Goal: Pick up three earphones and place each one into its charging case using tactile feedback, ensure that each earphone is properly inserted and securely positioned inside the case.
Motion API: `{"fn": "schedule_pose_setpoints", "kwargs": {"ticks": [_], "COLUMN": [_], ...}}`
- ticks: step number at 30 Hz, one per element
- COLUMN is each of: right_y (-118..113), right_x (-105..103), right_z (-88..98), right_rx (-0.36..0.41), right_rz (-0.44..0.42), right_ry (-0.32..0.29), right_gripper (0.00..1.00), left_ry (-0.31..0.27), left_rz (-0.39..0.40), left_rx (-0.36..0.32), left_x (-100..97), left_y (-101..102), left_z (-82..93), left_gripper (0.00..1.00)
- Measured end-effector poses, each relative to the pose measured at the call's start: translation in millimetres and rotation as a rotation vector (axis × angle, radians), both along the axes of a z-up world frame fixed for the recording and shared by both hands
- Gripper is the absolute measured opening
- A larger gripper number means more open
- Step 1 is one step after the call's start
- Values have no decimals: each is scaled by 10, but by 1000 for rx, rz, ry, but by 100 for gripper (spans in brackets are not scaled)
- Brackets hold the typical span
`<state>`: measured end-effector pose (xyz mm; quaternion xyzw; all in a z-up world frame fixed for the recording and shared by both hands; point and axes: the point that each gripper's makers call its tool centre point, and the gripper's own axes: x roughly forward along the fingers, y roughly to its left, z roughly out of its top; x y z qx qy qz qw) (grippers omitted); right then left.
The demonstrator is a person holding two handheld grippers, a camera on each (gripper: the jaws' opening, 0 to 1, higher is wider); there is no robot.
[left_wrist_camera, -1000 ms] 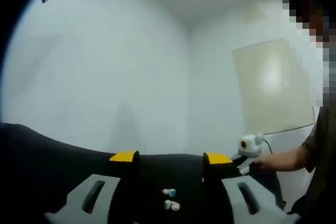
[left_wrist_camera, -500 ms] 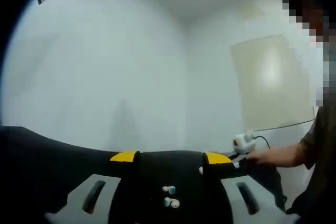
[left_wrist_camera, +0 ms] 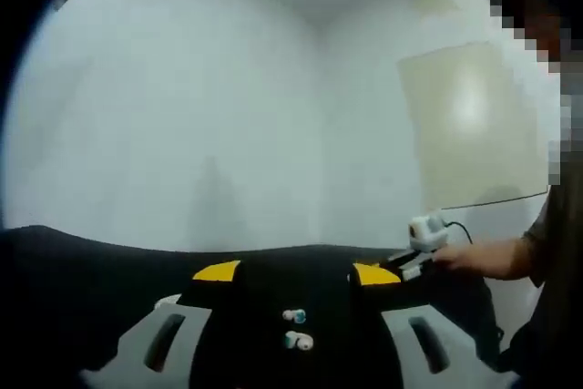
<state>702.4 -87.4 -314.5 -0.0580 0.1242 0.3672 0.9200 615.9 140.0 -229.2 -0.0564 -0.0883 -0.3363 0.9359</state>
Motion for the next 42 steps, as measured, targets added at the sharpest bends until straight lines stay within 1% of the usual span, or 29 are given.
{"fn": "schedule_pose_setpoints", "kwargs": {"ticks": [1,3,5,8,11,12,13,14,15,16,17,18,19,20,23,24,26,27,29,30,31,32,33,34,35,36,38,40,42], "right_y": [17,0,-76,-144,-140,-142,-141,-110,-88,-63,-49,-23,-9,-3,38,54,115,149,268,335,429,511,604,670,759,846,1013,1195,1316], "right_x": [-1,3,38,83,94,89,89,47,32,2,-3,-7,-8,23,73,110,135,137,150,155,167,174,176,176,190,200,222,245,253], "right_z": [56,133,169,268,334,369,402,451,500,547,584,635,654,668,696,690,671,664,624,602,566,563,565,566,580,593,602,595,581], "right_rx": [45,111,128,145,180,192,205,229,257,270,282,300,308,313,304,298,288,284,263,243,208,191,177,168,167,163,140,105,71], "right_rz": [6,9,-22,-57,-60,-63,-65,-59,-53,-45,-42,-38,-34,-30,-28,-31,-26,-20,-3,7,16,23,39,51,58,65,79,99,126], "right_ry": [-4,-1,-11,-54,-69,-72,-69,-70,-68,-71,-72,-69,-66,-61,-68,-66,-60,-55,-41,-37,-28,-29,-28,-28,-28,-30,-30,-28,-21], "right_gripper": [51,52,52,50,49,49,49,48,48,48,47,47,45,44,44,44,44,44,44,44,44,44,43,43,43,42,42,42,42], "left_ry": [3,14,22,16,-17,-43,-67,-83,-78,-50,-36,3,32,19,5,27,31,28,35,9,-20,-50,-30,-28,-21,-15,-29,-24,-16], "left_rz": [1,7,19,28,27,37,60,98,138,154,123,79,68,80,109,122,144,154,160,167,164,155,161,175,189,189,171,173,170], "left_rx": [5,15,22,6,-39,-52,-71,-65,-47,-42,-42,-61,-65,-54,65,129,192,209,174,141,79,37,77,92,130,150,176,201,207], "left_x": [0,8,16,-4,-61,-90,-72,-60,-39,-20,-12,-16,86,110,71,75,87,67,38,13,8,0,-8,6,20,25,17,30,34], "left_y": [-6,-11,-6,-3,19,39,122,185,231,245,201,148,176,193,235,292,398,430,479,505,514,525,542,556,559,544,477,473,482], "left_z": [-9,-33,-51,-24,73,127,176,190,162,124,117,86,76,116,82,-9,-110,-167,-226,-92,-20,27,-32,-47,-91,-115,-135,-168,-185], "left_gripper": [43,43,42,42,41,39,35,31,27,26,26,29,30,31,32,32,31,31,30,29,28,27,27,27,27,27,28,28,28]}}
